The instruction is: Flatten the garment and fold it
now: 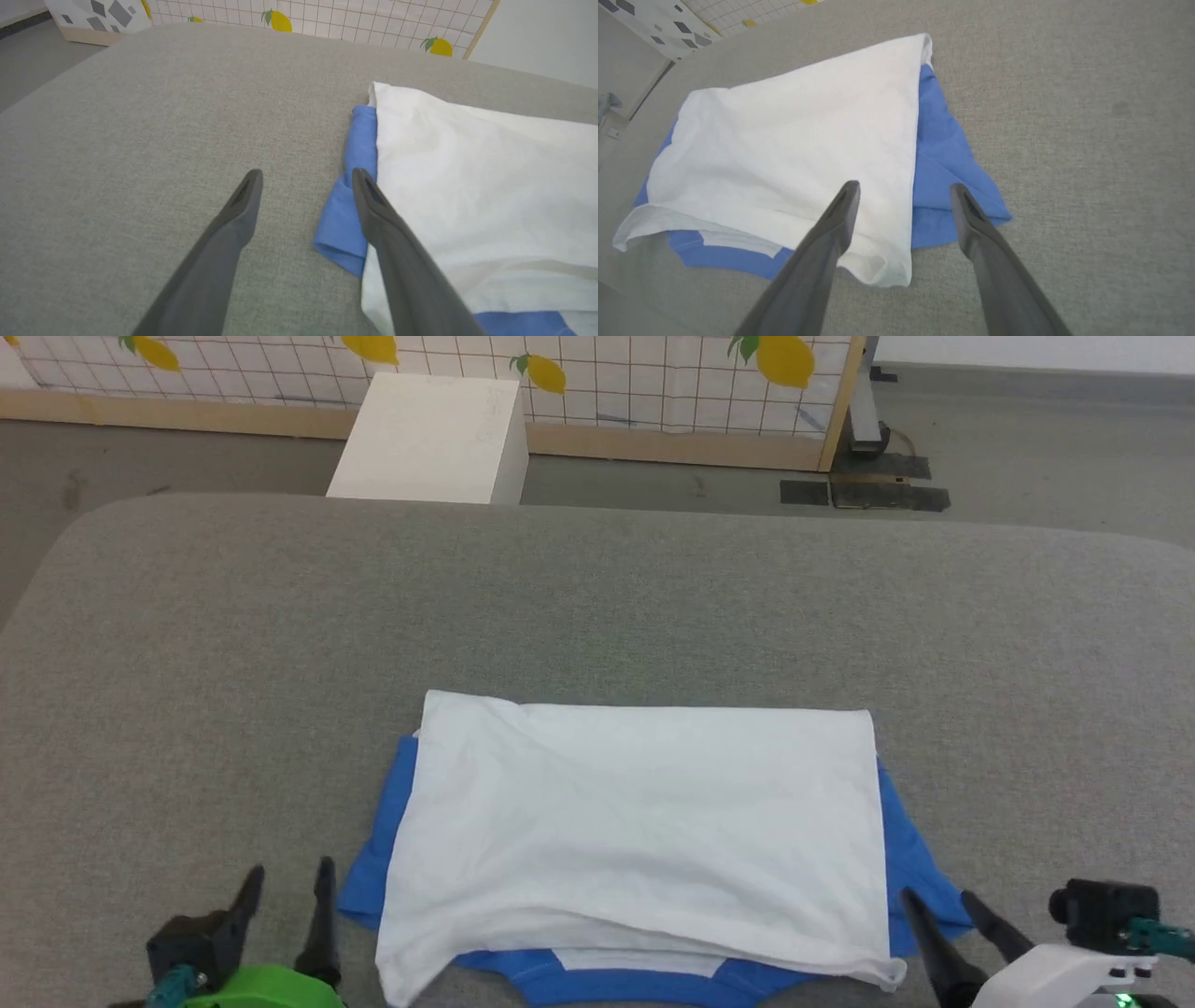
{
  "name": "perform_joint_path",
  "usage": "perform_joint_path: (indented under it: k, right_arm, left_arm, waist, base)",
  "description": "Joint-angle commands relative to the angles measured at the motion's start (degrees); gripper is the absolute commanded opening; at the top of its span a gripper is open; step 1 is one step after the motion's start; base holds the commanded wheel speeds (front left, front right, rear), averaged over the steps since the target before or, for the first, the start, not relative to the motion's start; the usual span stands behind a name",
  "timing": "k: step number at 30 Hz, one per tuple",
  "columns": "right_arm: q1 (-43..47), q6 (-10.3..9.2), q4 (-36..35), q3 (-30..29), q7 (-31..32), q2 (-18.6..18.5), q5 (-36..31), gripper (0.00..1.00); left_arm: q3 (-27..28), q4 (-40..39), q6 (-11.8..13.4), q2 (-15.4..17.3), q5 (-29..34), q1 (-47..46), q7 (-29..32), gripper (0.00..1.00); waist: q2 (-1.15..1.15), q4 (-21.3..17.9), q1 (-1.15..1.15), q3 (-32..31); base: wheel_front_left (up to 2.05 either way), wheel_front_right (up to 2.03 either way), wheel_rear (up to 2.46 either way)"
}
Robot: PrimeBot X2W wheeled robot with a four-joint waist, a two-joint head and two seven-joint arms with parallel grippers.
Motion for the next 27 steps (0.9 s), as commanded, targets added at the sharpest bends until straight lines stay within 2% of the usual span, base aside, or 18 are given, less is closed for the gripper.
perform_joint_path:
  k: [1,3,5,11,15,19,26,27]
  right_arm:
    - [0.01,-0.08,-1.04,-0.57,-1.26,0.09,0.75,1.00]
    - [-0.76,-0.08,-1.41,-1.49,-3.09,0.09,1.53,1.00]
    - [-4.39,-0.08,1.53,-2.57,-8.12,0.09,2.27,1.00]
    - [-11.28,-0.08,13.14,-2.63,-11.43,0.09,2.71,1.00]
    - [-15.74,-0.08,20.98,-2.52,-9.00,0.09,0.78,1.00]
    - [-19.37,-0.08,28.18,-3.90,-3.30,0.09,-3.57,1.00]
    - [-21.37,-0.08,33.21,-1.34,5.80,0.09,-3.53,1.00]
    - [-21.19,-0.08,33.16,-0.80,6.91,0.09,-3.19,0.59]
  left_arm:
    - [0.93,-1.12,0.54,0.39,1.24,0.33,-0.71,1.00]
    - [1.96,-2.66,0.83,0.25,2.58,-0.29,-1.10,1.00]
    - [4.63,-6.30,0.88,-1.62,6.00,-2.59,-1.30,1.00]
    - [7.36,-7.50,-0.90,-5.22,10.85,-5.16,-1.32,1.00]
    - [7.94,-6.70,-2.08,-7.59,12.96,-6.93,-1.33,1.00]
    - [8.47,-5.15,-3.34,-9.23,13.88,-7.83,-1.33,1.00]
    - [9.96,-3.51,-4.87,-10.96,15.21,-7.41,-1.33,1.00]
    - [10.35,-3.28,-5.18,-11.06,15.30,-7.27,-1.33,1.00]
  waist:
    - [0.00,0.16,0.00,-0.16]
    - [0.00,0.33,0.00,-0.22]
    - [0.00,0.45,0.00,-0.08]
    - [0.00,0.63,0.00,0.70]
    - [0.00,0.99,0.00,1.38]
    - [0.00,1.26,0.00,1.90]
    - [0.00,1.67,0.00,2.09]
    - [0.00,1.70,0.00,2.03]
  base:
    - [0.00,0.00,0.00]
    - [0.00,0.00,0.00]
    - [0.00,0.00,0.00]
    - [0.00,0.00,0.00]
    - [0.00,0.00,0.00]
    - [0.00,0.00,0.00]
    - [0.00,0.00,0.00]
    - [0.00,0.00,0.00]
